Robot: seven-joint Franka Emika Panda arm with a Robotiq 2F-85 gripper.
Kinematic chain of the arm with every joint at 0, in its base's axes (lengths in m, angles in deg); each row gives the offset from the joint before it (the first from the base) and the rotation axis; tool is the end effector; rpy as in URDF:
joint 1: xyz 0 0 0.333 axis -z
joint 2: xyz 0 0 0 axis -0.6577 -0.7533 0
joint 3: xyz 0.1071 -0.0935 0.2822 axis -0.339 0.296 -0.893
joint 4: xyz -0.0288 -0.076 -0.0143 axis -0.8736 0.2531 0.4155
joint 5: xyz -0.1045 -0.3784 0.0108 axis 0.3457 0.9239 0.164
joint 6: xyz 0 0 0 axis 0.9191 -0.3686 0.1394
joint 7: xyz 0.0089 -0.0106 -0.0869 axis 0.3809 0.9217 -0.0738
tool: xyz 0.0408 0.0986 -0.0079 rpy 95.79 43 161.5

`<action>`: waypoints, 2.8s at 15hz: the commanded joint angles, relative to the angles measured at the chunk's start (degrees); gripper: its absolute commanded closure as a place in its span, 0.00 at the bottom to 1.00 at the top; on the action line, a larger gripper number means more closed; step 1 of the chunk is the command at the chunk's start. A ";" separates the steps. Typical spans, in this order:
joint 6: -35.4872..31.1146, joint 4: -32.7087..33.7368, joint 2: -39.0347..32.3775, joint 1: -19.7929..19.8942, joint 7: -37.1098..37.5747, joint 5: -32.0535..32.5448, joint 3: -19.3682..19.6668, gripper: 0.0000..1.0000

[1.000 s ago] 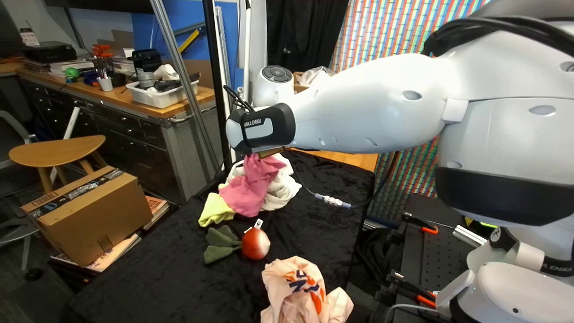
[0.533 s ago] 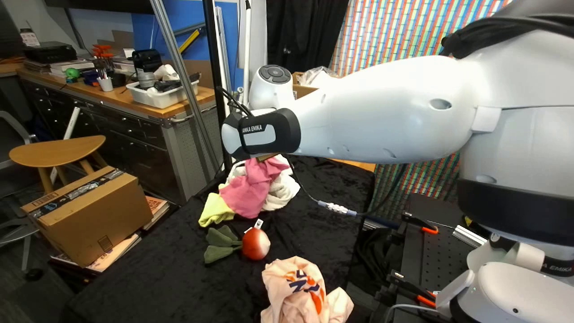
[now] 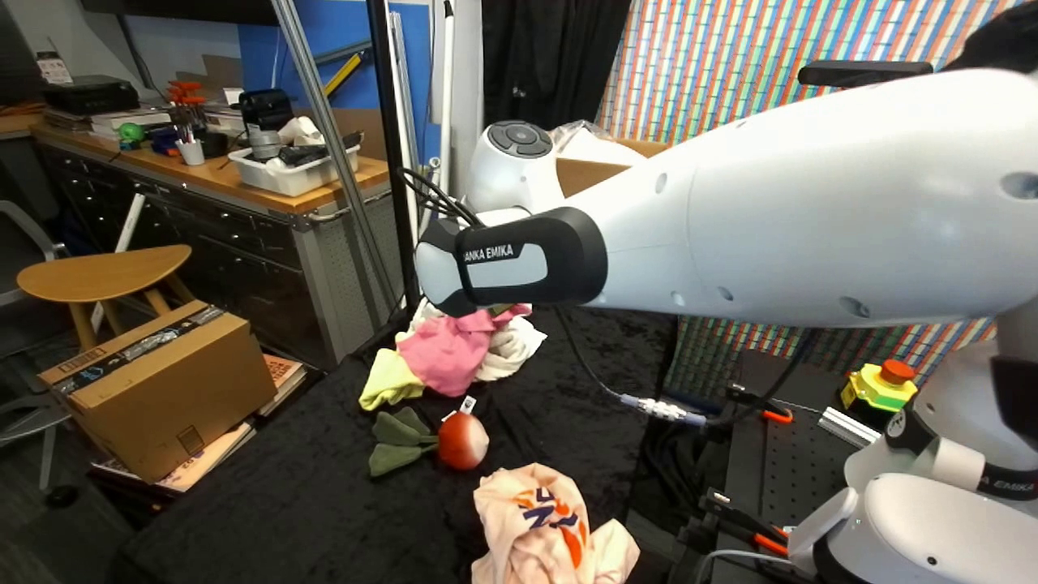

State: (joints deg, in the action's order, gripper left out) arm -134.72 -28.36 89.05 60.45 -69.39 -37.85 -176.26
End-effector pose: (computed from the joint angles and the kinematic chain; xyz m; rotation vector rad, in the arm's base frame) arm 0.5910 0.0973 0.2513 2.8204 -0.3719 0.7126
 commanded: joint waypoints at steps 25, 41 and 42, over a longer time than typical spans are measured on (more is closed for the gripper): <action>32.98 10.80 -5.25 10.90 -19.72 0.62 -10.87 0.00; 40.89 20.66 5.55 13.54 -18.75 -0.41 -12.06 0.00; 40.72 20.97 6.05 13.61 -18.58 -0.46 -11.92 0.20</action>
State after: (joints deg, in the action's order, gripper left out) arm -94.55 -9.86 92.93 73.17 -88.66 -37.38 -188.98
